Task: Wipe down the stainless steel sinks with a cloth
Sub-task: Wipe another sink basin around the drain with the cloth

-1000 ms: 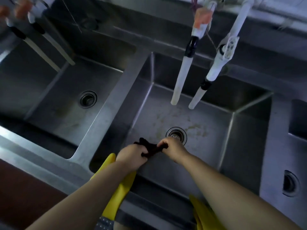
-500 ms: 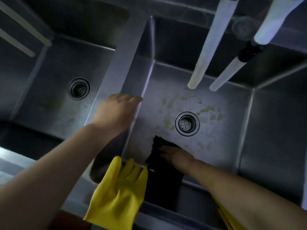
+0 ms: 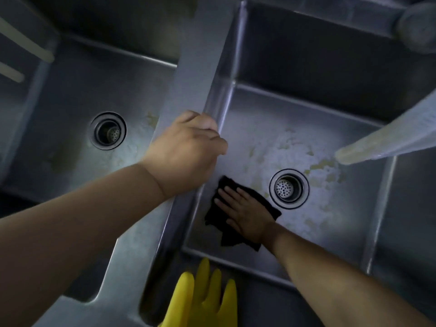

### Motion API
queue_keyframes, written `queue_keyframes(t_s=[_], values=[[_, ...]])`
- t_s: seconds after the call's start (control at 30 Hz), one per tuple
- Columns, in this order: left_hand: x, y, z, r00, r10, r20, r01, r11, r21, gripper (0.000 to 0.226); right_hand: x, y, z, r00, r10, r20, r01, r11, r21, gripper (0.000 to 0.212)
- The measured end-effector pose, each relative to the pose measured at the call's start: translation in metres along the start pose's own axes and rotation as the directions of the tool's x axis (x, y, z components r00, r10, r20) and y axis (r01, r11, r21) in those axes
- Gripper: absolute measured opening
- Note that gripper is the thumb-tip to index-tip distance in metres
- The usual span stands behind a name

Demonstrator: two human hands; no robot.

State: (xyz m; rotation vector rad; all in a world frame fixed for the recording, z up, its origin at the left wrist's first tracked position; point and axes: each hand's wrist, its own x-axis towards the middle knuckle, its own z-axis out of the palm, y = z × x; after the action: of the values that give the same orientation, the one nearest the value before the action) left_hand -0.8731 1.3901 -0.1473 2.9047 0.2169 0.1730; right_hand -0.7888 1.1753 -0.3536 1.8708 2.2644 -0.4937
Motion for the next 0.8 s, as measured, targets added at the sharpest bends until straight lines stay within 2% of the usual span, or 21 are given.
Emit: queue_keyframes(t_s=[0.17,0.3,0.37,0.47,0.57,0.67,0.73,0.8], values=[[0.0,-0.003,0.002,1.0,0.022,0.007,-0.022,1.0,-0.007,0.01,0.057,0.056,-0.023,0.978,0.207,-0.035,-0.206,0.978,0.02,0.063],[0.001,-0.004,0.004,1.0,0.023,-0.006,-0.023,1.0,-0.019,0.019,0.095,0.111,-0.037,0.921,0.372,-0.117,-0.361,0.927,0.107,0.062],[0.0,-0.004,0.007,1.0,0.022,-0.008,-0.022,1.0,-0.021,0.022,0.106,0.13,-0.04,0.888,0.447,-0.11,-0.437,0.893,0.106,0.062],[0.0,-0.004,0.008,0.999,0.021,-0.028,-0.021,1.0,-0.02,0.021,0.111,0.128,-0.04,0.842,0.524,-0.129,-0.513,0.852,0.109,0.062],[0.0,-0.004,0.007,1.0,0.01,-0.017,-0.01,1.0,0.0,0.016,0.097,0.09,-0.037,0.776,0.602,-0.187,-0.569,0.797,0.203,0.065],[-0.002,-0.002,0.006,1.0,0.013,-0.025,-0.012,1.0,0.018,0.015,0.073,0.036,-0.025,0.778,0.57,-0.265,-0.517,0.82,0.245,0.059],[-0.003,0.0,0.006,0.999,0.014,-0.029,-0.013,1.0,0.024,0.016,0.054,0.004,-0.015,0.845,0.47,-0.254,-0.426,0.88,0.211,0.056],[-0.003,0.001,0.006,0.999,0.015,-0.03,-0.014,1.0,0.027,0.018,0.035,-0.024,-0.005,0.935,0.3,-0.191,-0.276,0.951,0.141,0.06]])
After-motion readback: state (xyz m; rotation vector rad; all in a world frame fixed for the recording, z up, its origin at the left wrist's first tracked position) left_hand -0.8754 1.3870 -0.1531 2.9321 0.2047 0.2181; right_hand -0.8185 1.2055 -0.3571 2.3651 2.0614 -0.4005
